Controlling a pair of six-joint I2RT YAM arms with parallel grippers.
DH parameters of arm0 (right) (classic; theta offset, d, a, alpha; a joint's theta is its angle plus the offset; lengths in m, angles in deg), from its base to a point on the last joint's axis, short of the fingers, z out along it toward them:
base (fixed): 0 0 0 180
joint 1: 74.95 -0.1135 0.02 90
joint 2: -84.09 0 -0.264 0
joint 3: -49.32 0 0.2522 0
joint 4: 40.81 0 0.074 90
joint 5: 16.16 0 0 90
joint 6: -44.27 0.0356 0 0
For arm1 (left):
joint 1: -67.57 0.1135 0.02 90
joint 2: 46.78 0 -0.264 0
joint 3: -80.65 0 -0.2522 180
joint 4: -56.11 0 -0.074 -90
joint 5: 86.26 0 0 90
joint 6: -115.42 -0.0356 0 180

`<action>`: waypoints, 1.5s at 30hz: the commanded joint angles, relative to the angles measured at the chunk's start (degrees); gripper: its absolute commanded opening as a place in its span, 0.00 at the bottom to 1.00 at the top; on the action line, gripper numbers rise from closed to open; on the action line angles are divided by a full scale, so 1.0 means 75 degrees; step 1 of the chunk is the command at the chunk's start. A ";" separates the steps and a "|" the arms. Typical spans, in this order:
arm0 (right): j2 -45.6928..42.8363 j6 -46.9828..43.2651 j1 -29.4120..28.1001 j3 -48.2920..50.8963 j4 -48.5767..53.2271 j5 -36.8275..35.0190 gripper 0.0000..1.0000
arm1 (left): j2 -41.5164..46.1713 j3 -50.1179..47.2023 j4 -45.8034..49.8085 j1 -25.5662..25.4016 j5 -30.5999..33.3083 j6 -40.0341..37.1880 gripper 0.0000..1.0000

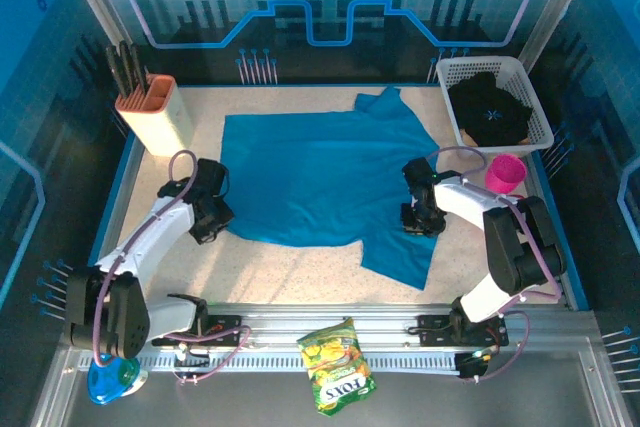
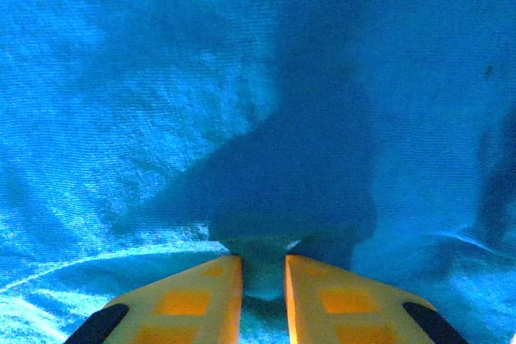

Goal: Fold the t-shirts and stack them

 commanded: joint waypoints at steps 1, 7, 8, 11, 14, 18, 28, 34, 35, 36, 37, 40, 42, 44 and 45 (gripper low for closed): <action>0.0122 0.0131 0.0106 -0.0010 0.0315 -0.0264 0.23 | 0.0156 -0.0168 0.0533 0.0118 -0.0333 -0.0260 0.08; -0.0122 0.0101 0.0096 -0.0045 0.0515 -0.0346 0.23 | 0.0676 -0.0165 0.0997 0.0142 -0.0351 -0.0172 0.12; -0.0168 0.0098 0.0107 -0.0065 0.0547 -0.0346 0.23 | 0.0809 -0.0109 0.1148 0.0144 -0.0360 -0.0189 0.14; -0.0327 0.0092 0.0082 -0.0079 0.0643 -0.0366 0.23 | 0.1263 0.0019 0.1561 0.0144 -0.0412 -0.0169 0.22; -0.0479 0.0086 0.0014 -0.0110 0.0748 -0.0369 0.23 | 0.1642 0.0066 0.1600 0.0144 -0.0760 -0.0074 0.40; -0.0667 0.0109 -0.0167 -0.0115 0.0891 -0.0393 0.24 | 0.1648 0.0196 0.1434 0.0145 -0.0737 -0.0076 0.52; -0.0327 -0.0145 -0.0295 -0.1227 0.1181 -0.0683 0.26 | -0.0929 0.0518 -0.0692 0.0143 -0.1219 -0.0295 0.45; 0.0506 -0.0332 -0.0267 -0.2061 0.1316 -0.0661 0.27 | -0.2396 0.1064 -0.1294 0.0131 -0.1289 -0.0470 0.44; 0.0659 -0.0335 -0.0266 -0.2126 0.1283 -0.0664 0.27 | -0.2587 0.1130 -0.1349 0.0131 -0.1272 -0.0508 0.44; 0.0790 -0.0318 -0.0254 -0.2202 0.1268 -0.0662 0.27 | -0.2746 0.1176 -0.1395 0.0131 -0.1243 -0.0544 0.44; 0.0946 -0.0314 -0.0231 -0.2295 0.1285 -0.0645 0.26 | -0.2944 0.1247 -0.1395 0.0125 -0.1219 -0.0597 0.44; 0.1186 -0.0324 -0.0208 -0.2392 0.1404 -0.0592 0.25 | -0.3282 0.1361 -0.1362 0.0125 -0.1236 -0.0741 0.44; 0.1071 -0.0312 -0.0209 -0.2234 0.1537 -0.0572 0.25 | -0.3176 0.1310 -0.1203 0.0068 -0.1110 -0.0801 0.44; 0.0755 -0.0301 -0.0229 -0.1911 0.1735 -0.0569 0.25 | -0.2822 0.1193 -0.0827 -0.0017 -0.0819 -0.0852 0.44; 0.0591 -0.0294 -0.0224 -0.1737 0.1824 -0.0569 0.25 | -0.2617 0.1088 -0.0671 -0.0044 -0.0710 -0.0844 0.45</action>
